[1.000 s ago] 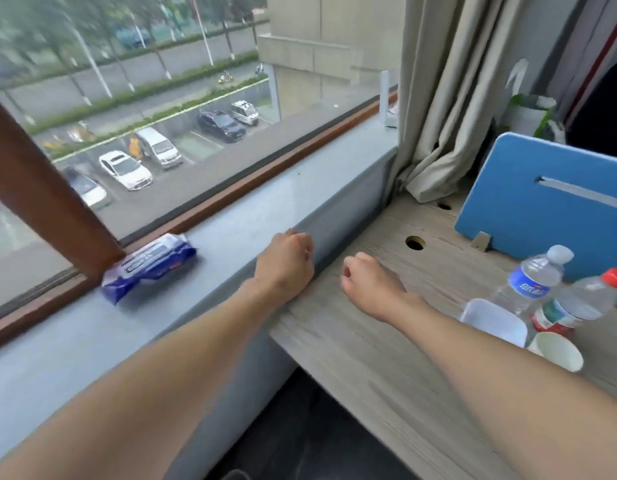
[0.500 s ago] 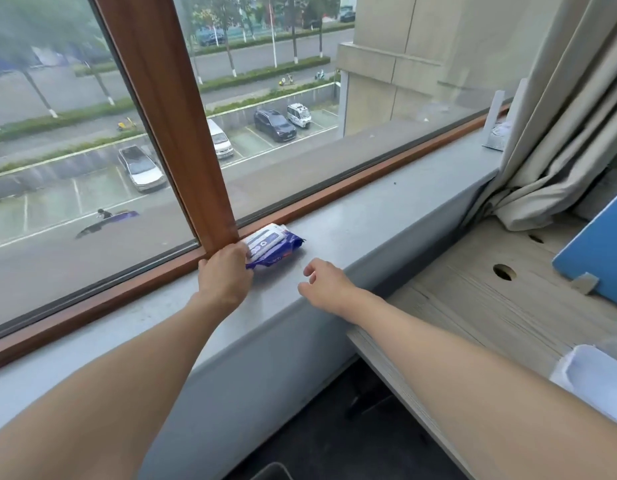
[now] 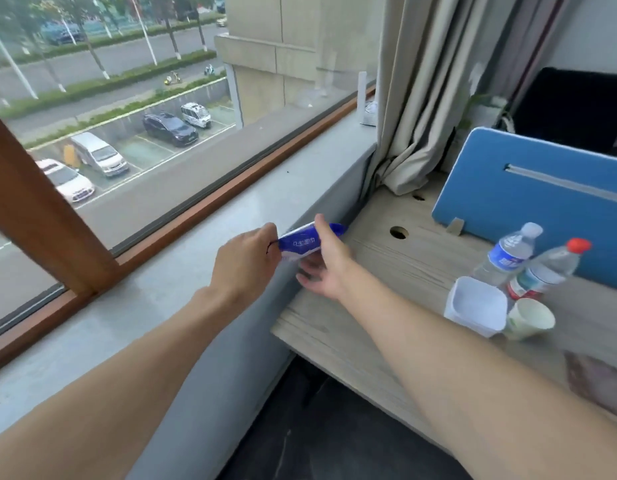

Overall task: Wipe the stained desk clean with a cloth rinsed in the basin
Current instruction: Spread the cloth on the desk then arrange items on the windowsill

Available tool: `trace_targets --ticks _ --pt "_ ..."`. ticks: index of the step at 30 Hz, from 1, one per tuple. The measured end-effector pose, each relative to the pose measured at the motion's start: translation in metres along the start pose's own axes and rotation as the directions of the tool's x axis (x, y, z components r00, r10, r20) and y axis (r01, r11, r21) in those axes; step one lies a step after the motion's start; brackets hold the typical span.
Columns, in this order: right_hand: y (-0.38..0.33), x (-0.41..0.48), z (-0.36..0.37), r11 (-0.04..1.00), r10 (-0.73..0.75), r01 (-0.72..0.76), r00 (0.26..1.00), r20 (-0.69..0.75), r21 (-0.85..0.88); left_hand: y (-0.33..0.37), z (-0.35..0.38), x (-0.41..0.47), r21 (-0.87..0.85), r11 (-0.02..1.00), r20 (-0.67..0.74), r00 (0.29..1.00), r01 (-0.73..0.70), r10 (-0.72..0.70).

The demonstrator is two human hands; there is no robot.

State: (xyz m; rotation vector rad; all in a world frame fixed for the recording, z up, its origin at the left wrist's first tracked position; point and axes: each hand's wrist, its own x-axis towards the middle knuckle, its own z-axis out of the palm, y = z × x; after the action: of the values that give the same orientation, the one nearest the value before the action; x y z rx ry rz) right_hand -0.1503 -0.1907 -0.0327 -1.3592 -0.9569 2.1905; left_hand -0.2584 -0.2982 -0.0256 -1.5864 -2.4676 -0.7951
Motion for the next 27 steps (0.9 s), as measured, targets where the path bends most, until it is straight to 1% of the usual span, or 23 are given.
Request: trace_targets --ticks 2,4,7,10,12,14,16,18,19,21,22,23,24,26,27 --pt "-0.012 -0.002 -0.055 0.99 0.043 -0.035 0.997 -0.063 0.134 0.024 0.023 0.011 -0.058 0.99 0.073 0.988 -0.131 0.136" --pt "-0.017 -0.01 -0.111 0.974 0.102 -0.08 0.99 -0.097 0.212 0.052 0.051 0.018 -0.118 0.954 0.162 0.942 -0.276 0.293" --pt "-0.016 -0.023 -0.186 0.96 0.173 -0.123 0.967 -0.187 0.25 0.099 0.098 0.018 -0.21 0.894 0.278 0.852 -0.396 0.443" --pt "-0.006 -0.034 -0.255 0.937 0.285 -0.198 0.91 -0.299 0.289 0.149 0.15 0.004 -0.231 0.848 0.42 0.738 -0.476 0.528" --pt "0.003 -0.038 -0.293 0.928 0.321 -0.22 0.882 -0.345 0.302 0.179 0.176 -0.008 -0.234 0.845 0.502 0.684 -0.481 0.529" --pt "0.011 -0.04 -0.324 0.919 0.346 -0.23 0.859 -0.377 0.32 0.208 0.198 -0.019 -0.218 0.835 0.536 0.653 -0.506 0.536" --pt "0.021 -0.038 -0.351 0.912 0.343 -0.212 0.864 -0.369 0.351 0.229 0.217 -0.027 -0.194 0.819 0.521 0.651 -0.54 0.552" --pt "0.031 -0.035 -0.373 0.916 0.299 -0.165 0.889 -0.347 0.366 0.239 0.232 -0.033 -0.124 0.828 0.524 0.672 -0.547 0.523" --pt "0.037 -0.035 -0.386 0.931 0.286 -0.171 0.89 -0.355 0.322 0.243 0.241 -0.038 -0.055 0.825 0.561 0.666 -0.562 0.491" --pt "0.046 -0.036 -0.408 0.961 0.275 -0.231 0.865 -0.42 0.154 0.245 0.251 -0.047 0.121 0.797 0.723 0.603 -0.591 0.337" --pt "0.048 -0.037 -0.42 0.962 0.268 -0.26 0.848 -0.456 0.081 0.251 0.253 -0.052 0.169 0.796 0.786 0.567 -0.581 0.247" --pt "0.049 -0.039 -0.432 0.959 0.266 -0.282 0.841 -0.471 0.037 0.259 0.256 -0.057 0.189 0.8 0.816 0.545 -0.569 0.195" --pt "0.047 -0.039 -0.44 0.956 0.266 -0.291 0.842 -0.47 0.019 0.267 0.257 -0.06 0.191 0.804 0.822 0.54 -0.563 0.182" --pt "0.039 -0.043 -0.46 0.957 0.257 -0.289 0.846 -0.468 0.003 0.297 0.259 -0.064 0.18 0.818 0.8 0.565 -0.546 0.201" --pt "0.035 -0.043 -0.47 0.961 0.237 -0.275 0.843 -0.483 -0.007 0.313 0.263 -0.064 0.158 0.847 0.787 0.583 -0.508 0.204"
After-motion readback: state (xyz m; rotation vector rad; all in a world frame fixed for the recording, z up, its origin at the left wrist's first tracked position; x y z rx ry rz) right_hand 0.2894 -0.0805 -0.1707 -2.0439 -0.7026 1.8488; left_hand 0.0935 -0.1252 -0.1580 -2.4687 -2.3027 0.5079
